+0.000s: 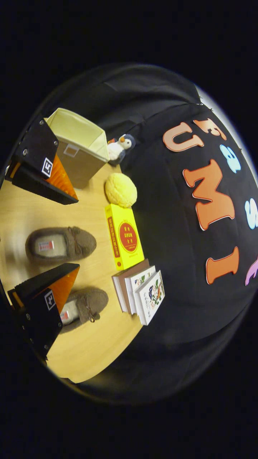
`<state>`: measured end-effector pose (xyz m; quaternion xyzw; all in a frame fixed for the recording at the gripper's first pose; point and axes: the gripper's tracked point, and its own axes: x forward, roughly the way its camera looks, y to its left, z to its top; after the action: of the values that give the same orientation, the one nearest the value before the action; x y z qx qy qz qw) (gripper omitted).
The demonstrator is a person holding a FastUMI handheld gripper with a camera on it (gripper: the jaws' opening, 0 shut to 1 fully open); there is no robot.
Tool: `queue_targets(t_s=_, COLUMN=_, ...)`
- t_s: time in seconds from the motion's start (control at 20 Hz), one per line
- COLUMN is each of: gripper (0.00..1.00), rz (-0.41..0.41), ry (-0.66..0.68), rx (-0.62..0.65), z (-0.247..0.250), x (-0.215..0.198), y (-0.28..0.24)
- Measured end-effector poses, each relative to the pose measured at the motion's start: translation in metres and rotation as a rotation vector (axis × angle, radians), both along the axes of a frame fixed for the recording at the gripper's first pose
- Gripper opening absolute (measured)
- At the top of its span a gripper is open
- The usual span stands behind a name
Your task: Open the storage box then place both shoes into the box .Put the left shoe in first, then the right shoe, with the right side of both shoes facing outward in a uniform manner.
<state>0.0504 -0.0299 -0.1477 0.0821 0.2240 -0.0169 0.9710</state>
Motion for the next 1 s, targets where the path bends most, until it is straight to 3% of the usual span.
queue_targets(t_s=0.3, gripper=0.96, rz=0.019, ry=0.058, rx=-0.099, z=-0.048, x=0.009, y=-0.013)
queue_targets(t_s=0.6, gripper=0.8, rz=0.015, ry=0.151, rx=-0.07, z=-0.094, x=0.015, y=-0.019)
queue_targets(t_s=0.7, gripper=0.7, rz=0.022, ry=0.178, rx=-0.076, z=-0.108, x=0.017, y=-0.017)
queue_targets(t_s=0.8, gripper=0.51, rz=0.041, ry=0.178, rx=-0.066, z=-0.107, x=0.018, y=-0.014)
queue_targets(t_s=0.85, gripper=0.37, rz=0.042, ry=0.176, rx=-0.064, z=-0.107, x=0.019, y=-0.012)
queue_targets(t_s=0.9, gripper=0.28, rz=0.022, ry=0.177, rx=-0.079, z=-0.108, x=0.02, y=-0.014)
queue_targets(t_s=0.95, gripper=0.09, rz=0.015, ry=0.177, rx=-0.077, z=-0.109, x=0.021, y=-0.014)
queue_targets(t_s=1.0, gripper=0.04, rz=0.019, ry=0.176, rx=-0.061, z=-0.108, x=0.021, y=-0.011)
